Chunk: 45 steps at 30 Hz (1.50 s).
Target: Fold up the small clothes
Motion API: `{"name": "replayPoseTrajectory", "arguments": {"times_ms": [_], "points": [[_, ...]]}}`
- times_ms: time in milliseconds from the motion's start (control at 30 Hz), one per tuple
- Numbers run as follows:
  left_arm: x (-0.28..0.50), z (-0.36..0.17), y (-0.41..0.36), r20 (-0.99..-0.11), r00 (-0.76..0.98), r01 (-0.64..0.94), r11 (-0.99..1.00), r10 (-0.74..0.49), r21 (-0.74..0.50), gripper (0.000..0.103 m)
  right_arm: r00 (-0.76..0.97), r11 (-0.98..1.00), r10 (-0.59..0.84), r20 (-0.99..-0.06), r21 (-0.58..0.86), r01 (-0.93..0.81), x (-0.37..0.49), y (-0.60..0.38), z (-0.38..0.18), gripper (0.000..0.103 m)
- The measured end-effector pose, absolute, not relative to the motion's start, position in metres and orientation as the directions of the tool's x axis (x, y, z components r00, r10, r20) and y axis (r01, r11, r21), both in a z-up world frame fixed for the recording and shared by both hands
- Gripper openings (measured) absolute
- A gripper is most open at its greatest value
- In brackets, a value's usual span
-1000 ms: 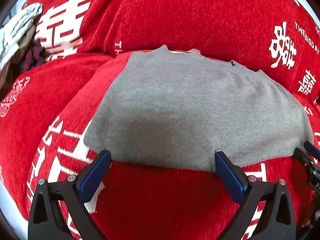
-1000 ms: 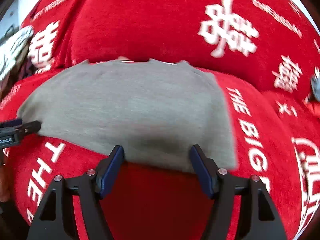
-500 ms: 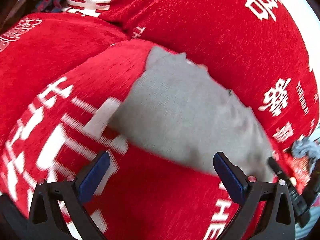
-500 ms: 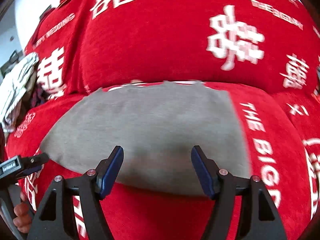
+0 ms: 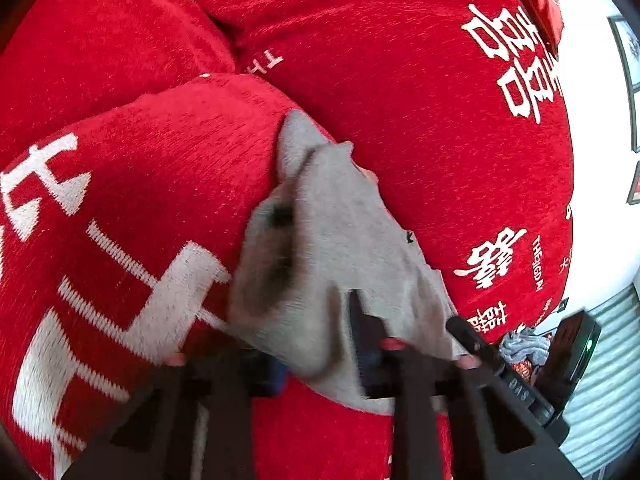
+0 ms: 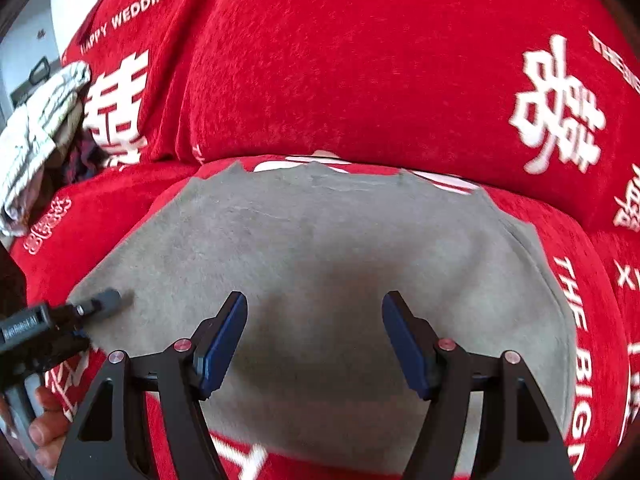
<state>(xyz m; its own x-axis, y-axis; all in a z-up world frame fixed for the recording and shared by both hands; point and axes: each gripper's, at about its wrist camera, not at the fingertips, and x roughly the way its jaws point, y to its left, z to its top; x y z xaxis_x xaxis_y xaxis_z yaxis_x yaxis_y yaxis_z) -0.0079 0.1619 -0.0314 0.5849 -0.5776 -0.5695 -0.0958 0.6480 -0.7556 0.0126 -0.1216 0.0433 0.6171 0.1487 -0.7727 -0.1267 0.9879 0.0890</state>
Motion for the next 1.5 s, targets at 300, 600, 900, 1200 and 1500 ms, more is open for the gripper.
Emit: {"name": "replayPoseTrajectory", "arguments": {"times_ms": [300,600,900,1200,1500], "points": [[-0.002,-0.028,0.161,-0.597,0.594,-0.096,0.689,-0.539,-0.718,0.014,0.486,0.959,0.267,-0.832,0.18,-0.219,0.103,-0.06,0.037,0.073],[-0.003,-0.023,0.153,-0.641,0.596,-0.106,0.744,-0.484,-0.66,0.014,0.299,0.925,0.379,-0.876,0.346,-0.158,0.177,0.011,-0.001,0.078],[-0.003,-0.016,0.144,-0.688,0.589,-0.108,0.802,-0.424,-0.587,0.014,0.344,0.914,0.016,-0.939,-0.126,-0.385,0.182,0.107,-0.023,0.085],[-0.007,-0.009,0.138,-0.712,0.596,-0.102,0.844,-0.372,-0.526,0.014,0.353,0.938,0.081,-0.932,-0.048,-0.342,0.184,0.076,-0.016,0.032],[-0.008,-0.003,0.13,-0.725,0.607,-0.086,0.88,-0.326,-0.467,0.013,0.353,0.947,0.171,-0.92,0.055,-0.315,0.185,0.052,-0.005,0.024]]}}
